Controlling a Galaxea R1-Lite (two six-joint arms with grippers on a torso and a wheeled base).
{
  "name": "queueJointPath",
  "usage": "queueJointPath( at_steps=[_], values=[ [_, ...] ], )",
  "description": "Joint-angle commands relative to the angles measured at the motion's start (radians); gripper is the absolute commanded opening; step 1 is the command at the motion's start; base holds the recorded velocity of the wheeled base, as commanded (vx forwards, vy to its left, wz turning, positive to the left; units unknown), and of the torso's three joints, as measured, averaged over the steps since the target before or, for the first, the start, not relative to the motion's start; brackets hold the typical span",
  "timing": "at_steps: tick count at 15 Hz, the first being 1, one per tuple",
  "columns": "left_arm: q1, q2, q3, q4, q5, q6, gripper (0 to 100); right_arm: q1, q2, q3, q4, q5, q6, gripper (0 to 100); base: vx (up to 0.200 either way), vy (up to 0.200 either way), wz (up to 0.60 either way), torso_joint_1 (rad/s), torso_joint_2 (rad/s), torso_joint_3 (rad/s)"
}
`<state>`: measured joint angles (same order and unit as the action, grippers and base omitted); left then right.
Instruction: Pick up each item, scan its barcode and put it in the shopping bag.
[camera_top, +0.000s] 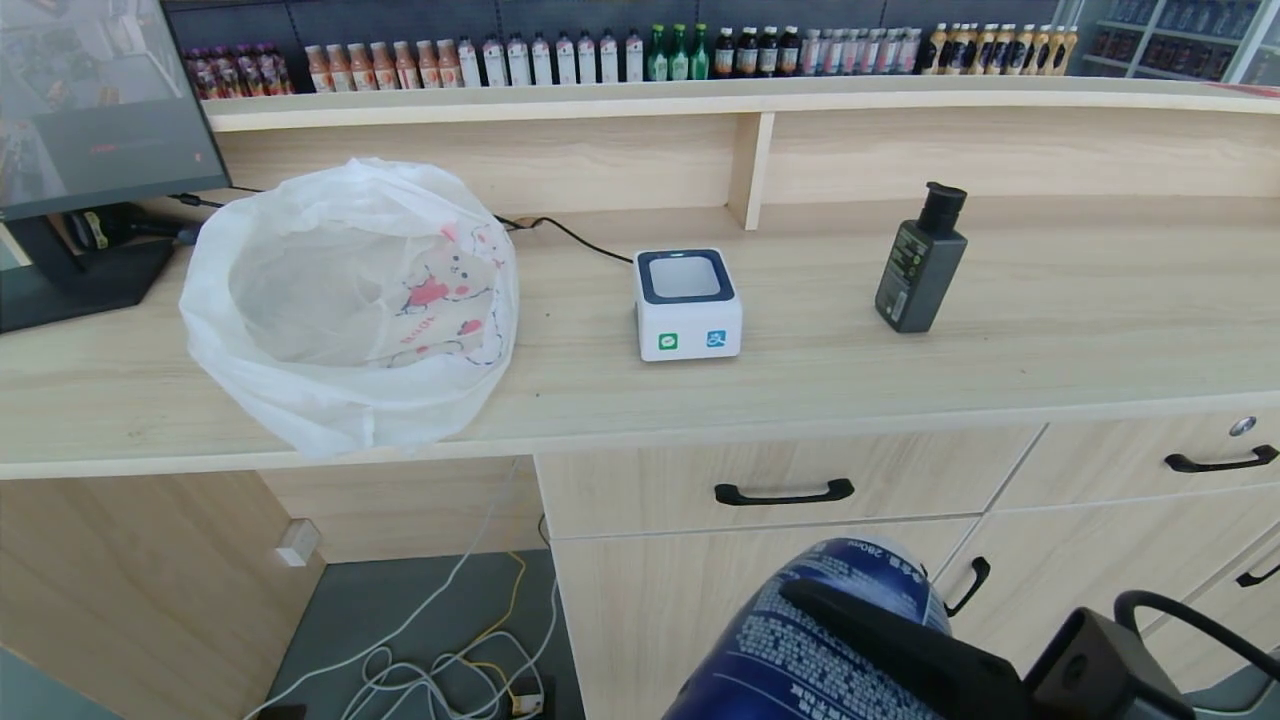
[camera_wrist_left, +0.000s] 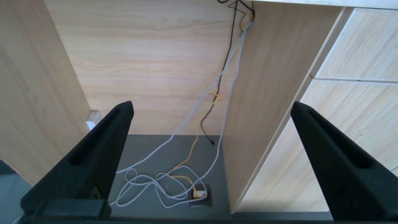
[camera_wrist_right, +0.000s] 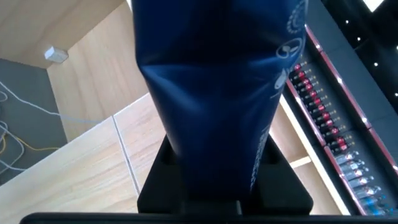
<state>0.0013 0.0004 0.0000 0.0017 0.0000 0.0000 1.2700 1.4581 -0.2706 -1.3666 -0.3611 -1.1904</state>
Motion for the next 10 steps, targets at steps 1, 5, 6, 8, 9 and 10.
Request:
queueJointPath(
  at_steps=[1, 5, 6, 8, 9, 10],
  values=[
    [0.000, 0.000, 0.000, 0.000, 0.000, 0.000, 100, 0.000, 0.002, -0.013, 0.018, 0.001, -0.021, 0, 0.000, 0.000, 0.00, 0.000, 0.00, 0.000],
    [0.000, 0.000, 0.000, 0.000, 0.000, 0.000, 100, 0.000, -0.013, -0.021, 0.038, 0.031, -0.141, 0, 0.000, 0.000, 0.00, 0.000, 0.00, 0.000],
    [0.000, 0.000, 0.000, 0.000, 0.000, 0.000, 100, -0.014, -0.005, -0.024, 0.038, 0.025, -0.163, 0, 0.000, 0.000, 0.00, 0.000, 0.00, 0.000],
    [0.000, 0.000, 0.000, 0.000, 0.000, 0.000, 100, -0.031, 0.002, -0.025, 0.037, 0.013, -0.205, 0, 0.000, 0.000, 0.00, 0.000, 0.00, 0.000],
    [-0.001, 0.000, 0.000, 0.000, 0.000, 0.000, 100, -0.032, 0.002, -0.024, 0.035, 0.011, -0.229, 0, 0.000, 0.000, 0.00, 0.000, 0.00, 0.000],
    [-0.001, 0.000, 0.000, 0.000, 0.000, 0.000, 100, -0.035, 0.004, -0.027, 0.034, 0.011, -0.250, 0, 0.000, 0.000, 0.00, 0.000, 0.00, 0.000]
  ],
)
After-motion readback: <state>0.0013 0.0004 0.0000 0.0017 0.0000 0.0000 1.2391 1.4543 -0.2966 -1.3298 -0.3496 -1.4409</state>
